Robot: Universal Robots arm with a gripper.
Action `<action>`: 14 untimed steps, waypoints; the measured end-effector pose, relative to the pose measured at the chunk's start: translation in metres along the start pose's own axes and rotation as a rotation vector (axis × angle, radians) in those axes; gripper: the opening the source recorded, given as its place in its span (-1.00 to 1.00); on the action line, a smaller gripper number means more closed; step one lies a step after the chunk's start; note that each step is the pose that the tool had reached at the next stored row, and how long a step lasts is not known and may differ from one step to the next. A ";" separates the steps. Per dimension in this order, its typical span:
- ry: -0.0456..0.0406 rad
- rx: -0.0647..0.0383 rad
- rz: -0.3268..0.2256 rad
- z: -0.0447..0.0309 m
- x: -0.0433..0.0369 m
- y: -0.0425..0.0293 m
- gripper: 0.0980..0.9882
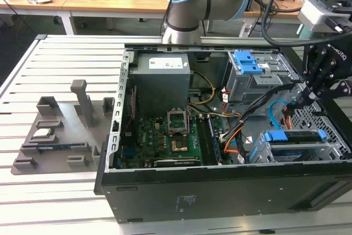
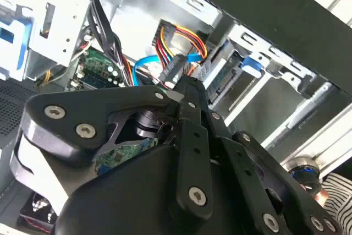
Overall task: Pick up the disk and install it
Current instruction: 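Insert the first disk wire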
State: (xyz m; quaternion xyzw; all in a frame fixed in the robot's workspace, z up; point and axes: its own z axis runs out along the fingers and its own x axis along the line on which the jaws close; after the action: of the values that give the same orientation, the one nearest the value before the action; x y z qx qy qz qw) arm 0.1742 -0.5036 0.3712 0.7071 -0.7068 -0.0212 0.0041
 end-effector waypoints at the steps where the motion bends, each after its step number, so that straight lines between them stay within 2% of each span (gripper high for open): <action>1: 0.0029 0.000 0.000 0.0032 -0.0063 -0.0019 -0.98; 4: 0.0042 0.000 0.000 0.0054 -0.0103 -0.0034 -0.98; 10: 0.0045 0.000 0.000 0.0061 -0.0109 -0.0035 -0.96; 11: 0.0045 0.000 0.000 0.0061 -0.0109 -0.0035 -0.70; 12: 0.0046 0.000 0.000 0.0061 -0.0109 -0.0035 -0.56; 13: 0.0047 0.000 0.000 0.0061 -0.0109 -0.0035 -0.56; 14: 0.0047 0.000 0.000 0.0061 -0.0109 -0.0035 -0.41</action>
State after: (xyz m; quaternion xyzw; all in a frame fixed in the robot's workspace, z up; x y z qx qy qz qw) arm 0.1775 -0.4925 0.3652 0.7071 -0.7068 -0.0196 0.0058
